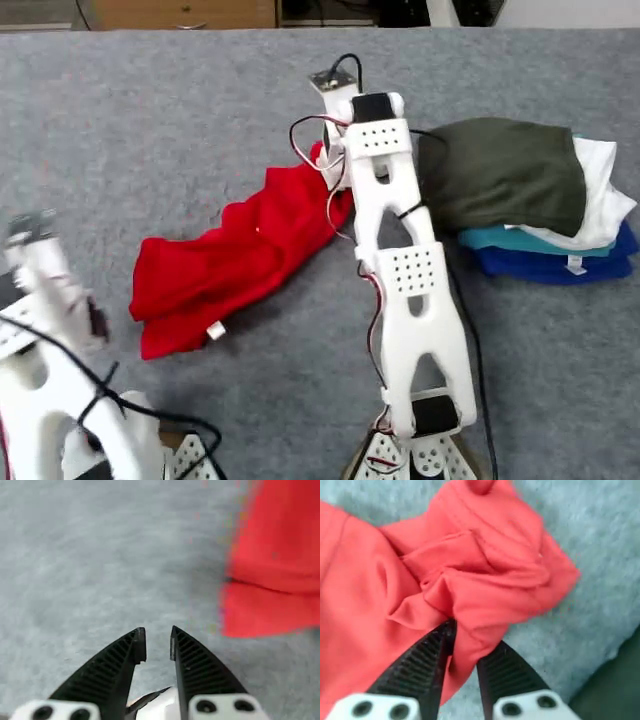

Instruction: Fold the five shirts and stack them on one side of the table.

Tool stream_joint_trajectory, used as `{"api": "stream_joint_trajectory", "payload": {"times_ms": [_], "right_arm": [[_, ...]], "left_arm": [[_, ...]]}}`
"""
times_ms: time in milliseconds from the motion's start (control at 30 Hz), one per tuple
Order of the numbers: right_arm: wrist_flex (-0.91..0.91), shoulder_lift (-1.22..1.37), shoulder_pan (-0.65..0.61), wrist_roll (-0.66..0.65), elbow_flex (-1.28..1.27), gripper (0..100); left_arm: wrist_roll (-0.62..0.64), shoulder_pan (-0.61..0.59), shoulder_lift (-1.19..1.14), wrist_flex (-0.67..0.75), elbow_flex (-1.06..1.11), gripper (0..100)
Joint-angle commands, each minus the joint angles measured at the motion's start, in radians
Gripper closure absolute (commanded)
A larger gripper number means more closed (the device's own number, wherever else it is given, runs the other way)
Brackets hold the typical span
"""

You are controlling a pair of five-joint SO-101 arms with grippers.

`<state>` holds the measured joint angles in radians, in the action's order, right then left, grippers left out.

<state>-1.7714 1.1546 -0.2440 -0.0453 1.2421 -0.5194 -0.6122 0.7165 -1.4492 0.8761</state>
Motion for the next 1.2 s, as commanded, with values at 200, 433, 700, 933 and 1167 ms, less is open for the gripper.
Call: {"api": "stream_joint_trajectory", "payload": {"times_ms": [200, 433, 700, 933, 1167], "right_arm": [[0.107, -0.091, -0.024, 0.057, -0.120, 99.7], [0.199, -0.021, 0.012, 0.069, -0.119, 99.7], [0.195, 0.004, 0.012, 0.071, -0.076, 99.7], [0.195, 0.004, 0.007, 0.071, -0.076, 99.7], [0.195, 0.004, 0.007, 0.071, -0.076, 99.7]], "left_arm": [[0.018, 0.416, 0.018, 0.270, 0.101, 91], [0.020, 0.374, 0.018, 0.430, 0.170, 91], [0.005, 0.276, 0.018, 0.456, 0.173, 90], [-0.249, 0.267, 0.018, 0.244, 0.091, 87], [-0.368, 0.233, 0.007, 0.267, 0.068, 87]]}}
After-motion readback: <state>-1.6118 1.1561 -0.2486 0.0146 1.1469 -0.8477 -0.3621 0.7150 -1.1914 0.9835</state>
